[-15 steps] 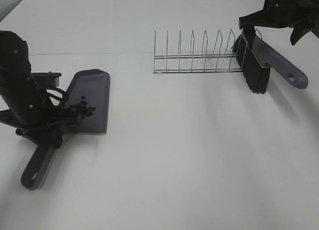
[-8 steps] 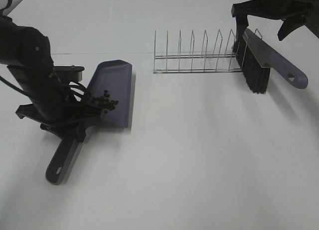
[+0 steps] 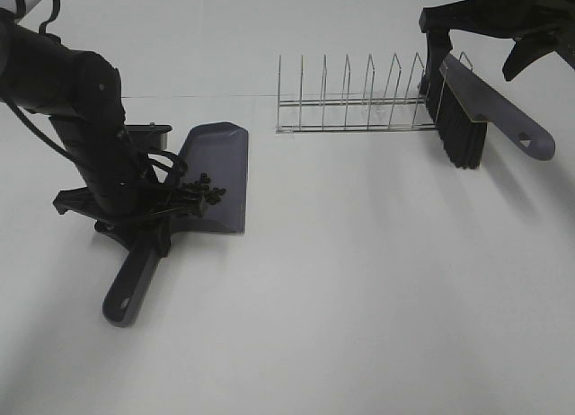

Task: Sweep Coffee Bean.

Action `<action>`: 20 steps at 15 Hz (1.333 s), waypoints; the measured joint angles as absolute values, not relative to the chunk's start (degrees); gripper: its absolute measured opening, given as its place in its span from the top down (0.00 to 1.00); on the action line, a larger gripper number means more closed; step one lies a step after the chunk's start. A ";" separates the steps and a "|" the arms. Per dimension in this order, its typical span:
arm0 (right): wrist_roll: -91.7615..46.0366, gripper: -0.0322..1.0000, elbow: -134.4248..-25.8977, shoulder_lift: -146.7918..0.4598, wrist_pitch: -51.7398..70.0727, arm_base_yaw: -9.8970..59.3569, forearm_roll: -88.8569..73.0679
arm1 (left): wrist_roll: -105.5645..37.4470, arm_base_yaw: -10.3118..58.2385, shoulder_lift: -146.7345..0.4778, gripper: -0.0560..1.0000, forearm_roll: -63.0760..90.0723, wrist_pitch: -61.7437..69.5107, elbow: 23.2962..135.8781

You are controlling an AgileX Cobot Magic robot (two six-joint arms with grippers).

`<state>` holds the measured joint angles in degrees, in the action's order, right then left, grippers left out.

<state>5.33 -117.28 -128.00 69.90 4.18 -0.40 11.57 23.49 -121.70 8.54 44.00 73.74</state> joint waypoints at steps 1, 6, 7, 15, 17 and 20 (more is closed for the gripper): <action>5.33 0.14 -116.43 -127.48 69.90 4.18 -0.34 | 11.57 23.49 -121.81 0.65 8.54 44.00 73.74; 5.33 0.14 -111.10 -123.19 69.84 4.18 -0.34 | 11.57 23.55 -121.41 0.32 8.77 44.18 73.85; 5.33 0.14 -109.43 -121.47 69.84 4.18 -0.34 | 11.63 23.55 -120.72 0.31 8.77 44.92 73.85; 5.27 0.14 -83.71 -101.93 69.67 4.18 -0.63 | 13.29 23.55 -99.52 0.31 2.86 61.54 74.48; 5.04 0.14 -78.27 -97.35 69.44 4.18 -0.74 | 13.52 23.55 -94.82 0.31 1.49 64.74 74.48; 3.27 0.14 -68.12 -87.95 69.39 4.18 -0.80 | 13.81 23.55 -85.89 0.31 0.00 67.21 72.14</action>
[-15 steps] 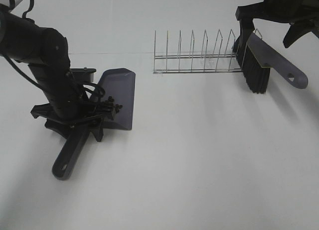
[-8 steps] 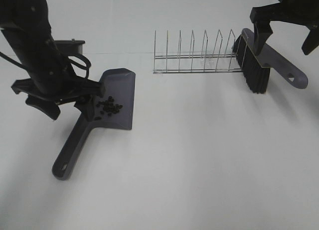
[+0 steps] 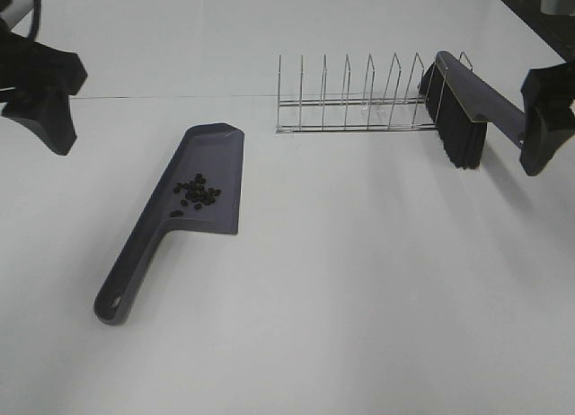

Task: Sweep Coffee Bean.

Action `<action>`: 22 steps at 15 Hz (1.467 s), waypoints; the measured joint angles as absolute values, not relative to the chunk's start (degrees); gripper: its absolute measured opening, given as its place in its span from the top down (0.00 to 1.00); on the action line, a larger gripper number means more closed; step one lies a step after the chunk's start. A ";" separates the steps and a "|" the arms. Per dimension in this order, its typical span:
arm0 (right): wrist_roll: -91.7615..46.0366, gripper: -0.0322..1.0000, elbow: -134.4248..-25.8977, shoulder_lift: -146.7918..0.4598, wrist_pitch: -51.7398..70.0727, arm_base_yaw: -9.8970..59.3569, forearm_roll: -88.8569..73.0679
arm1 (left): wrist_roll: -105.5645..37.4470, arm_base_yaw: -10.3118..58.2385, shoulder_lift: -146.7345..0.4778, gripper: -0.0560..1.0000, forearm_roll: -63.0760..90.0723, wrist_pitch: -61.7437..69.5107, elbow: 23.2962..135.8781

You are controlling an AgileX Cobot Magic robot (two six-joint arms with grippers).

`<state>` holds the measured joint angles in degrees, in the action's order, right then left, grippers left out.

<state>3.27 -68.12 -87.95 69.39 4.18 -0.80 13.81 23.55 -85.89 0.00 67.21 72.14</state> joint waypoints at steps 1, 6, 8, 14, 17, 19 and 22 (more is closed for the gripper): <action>2.86 0.14 -65.03 -84.91 69.39 4.18 -0.80 | 13.75 23.55 -82.91 0.31 0.00 67.61 70.24; 2.29 0.14 -49.90 -61.88 69.79 4.18 -2.46 | 9.11 23.55 -58.61 0.31 -0.34 68.58 52.14; 2.23 0.14 -44.29 -52.43 69.90 4.18 -2.46 | 7.39 23.55 -51.51 0.31 -0.34 68.58 48.13; 0.00 0.14 -34.49 -26.64 64.34 4.18 -3.04 | -1.09 23.55 -21.49 0.31 -1.09 65.60 34.72; -7.28 0.14 -29.68 -12.95 63.03 4.18 -8.82 | -1.20 23.55 -8.42 0.31 2.29 63.43 30.65; -9.00 0.14 -29.22 -9.74 62.17 4.18 -11.12 | -1.26 23.55 -6.65 0.31 3.15 63.14 29.91; -11.17 0.14 -29.05 -8.02 62.11 4.18 -11.46 | -4.30 23.55 -6.19 0.31 3.32 61.82 29.11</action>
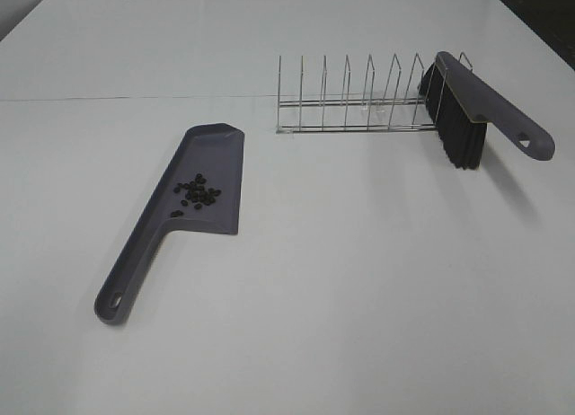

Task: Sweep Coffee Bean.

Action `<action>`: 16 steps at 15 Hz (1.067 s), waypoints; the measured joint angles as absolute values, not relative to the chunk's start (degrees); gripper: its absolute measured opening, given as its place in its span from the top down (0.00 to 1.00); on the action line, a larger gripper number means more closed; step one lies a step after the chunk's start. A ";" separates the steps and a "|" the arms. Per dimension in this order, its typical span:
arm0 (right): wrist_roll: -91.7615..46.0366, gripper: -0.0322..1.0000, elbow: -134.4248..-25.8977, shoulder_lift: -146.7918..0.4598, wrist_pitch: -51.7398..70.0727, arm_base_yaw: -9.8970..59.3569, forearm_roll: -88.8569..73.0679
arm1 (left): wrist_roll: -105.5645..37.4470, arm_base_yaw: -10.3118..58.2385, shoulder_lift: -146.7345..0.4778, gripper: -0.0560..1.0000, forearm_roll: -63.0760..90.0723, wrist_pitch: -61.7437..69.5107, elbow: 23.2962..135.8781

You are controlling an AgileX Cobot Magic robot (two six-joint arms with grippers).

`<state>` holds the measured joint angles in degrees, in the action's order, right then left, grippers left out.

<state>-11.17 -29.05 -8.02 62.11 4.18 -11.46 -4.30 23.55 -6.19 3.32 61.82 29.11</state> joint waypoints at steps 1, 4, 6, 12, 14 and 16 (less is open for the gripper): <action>-11.17 0.14 -29.05 -8.02 62.11 4.18 -11.12 | -5.21 23.55 -6.19 0.31 3.78 61.25 28.76; -10.66 0.14 -29.05 -8.02 62.05 4.18 -9.80 | -5.61 23.55 -6.19 0.31 4.01 61.19 28.65; -8.08 0.14 -29.05 -8.02 61.88 4.18 -7.39 | -6.30 23.55 -6.19 0.31 4.47 61.19 28.65; -6.59 0.14 -29.05 -8.02 61.82 4.18 -5.84 | -6.88 23.55 -6.19 0.31 5.21 61.19 28.65; -6.59 0.14 -29.05 -8.02 61.76 4.18 -5.84 | -6.88 23.55 -6.19 0.31 5.21 61.19 28.65; -6.53 0.14 -29.05 -8.02 61.76 4.18 -5.84 | -6.88 23.55 -6.19 0.31 5.33 61.19 28.65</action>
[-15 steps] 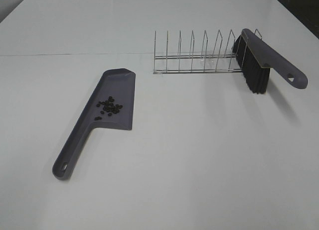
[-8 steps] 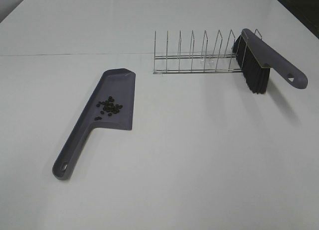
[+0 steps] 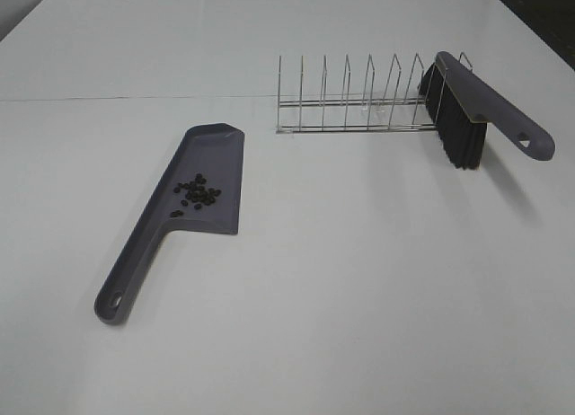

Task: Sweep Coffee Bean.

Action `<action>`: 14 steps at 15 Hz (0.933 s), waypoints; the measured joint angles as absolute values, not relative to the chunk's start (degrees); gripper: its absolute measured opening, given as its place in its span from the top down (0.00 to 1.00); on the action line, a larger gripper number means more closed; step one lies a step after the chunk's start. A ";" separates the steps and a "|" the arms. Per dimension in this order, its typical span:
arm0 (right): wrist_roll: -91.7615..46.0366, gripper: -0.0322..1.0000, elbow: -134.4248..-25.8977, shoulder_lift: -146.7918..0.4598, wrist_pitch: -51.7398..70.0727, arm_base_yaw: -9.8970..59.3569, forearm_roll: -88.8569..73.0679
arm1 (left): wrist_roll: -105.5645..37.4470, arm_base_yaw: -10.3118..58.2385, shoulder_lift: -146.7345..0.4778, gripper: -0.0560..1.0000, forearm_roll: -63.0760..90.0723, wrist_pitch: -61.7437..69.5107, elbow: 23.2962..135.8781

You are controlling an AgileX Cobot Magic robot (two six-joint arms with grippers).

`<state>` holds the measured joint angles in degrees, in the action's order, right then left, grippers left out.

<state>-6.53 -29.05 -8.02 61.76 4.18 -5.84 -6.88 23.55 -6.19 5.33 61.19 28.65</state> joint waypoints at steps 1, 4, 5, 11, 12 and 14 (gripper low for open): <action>-6.53 0.14 -29.05 -8.02 61.76 4.18 -5.84 | -6.88 23.55 -6.19 0.31 5.33 61.19 28.65; -6.47 0.14 -29.05 -8.02 61.76 4.18 -5.84 | -6.88 23.55 -6.19 0.31 5.39 61.19 28.65; -6.47 0.14 -29.05 -8.02 61.76 4.18 -5.84 | -6.88 23.55 -6.19 0.31 5.39 61.19 28.65; -6.36 0.14 -29.05 -8.02 61.76 4.18 -5.84 | -6.88 23.55 -6.19 0.31 5.39 61.19 28.65; -6.36 0.14 -29.05 -8.02 61.76 4.18 -5.84 | -6.88 22.92 -6.07 0.31 5.39 61.19 28.65; -6.36 0.14 -29.05 -8.02 61.76 4.18 -5.84 | -6.88 17.42 -5.73 0.31 5.44 61.13 28.65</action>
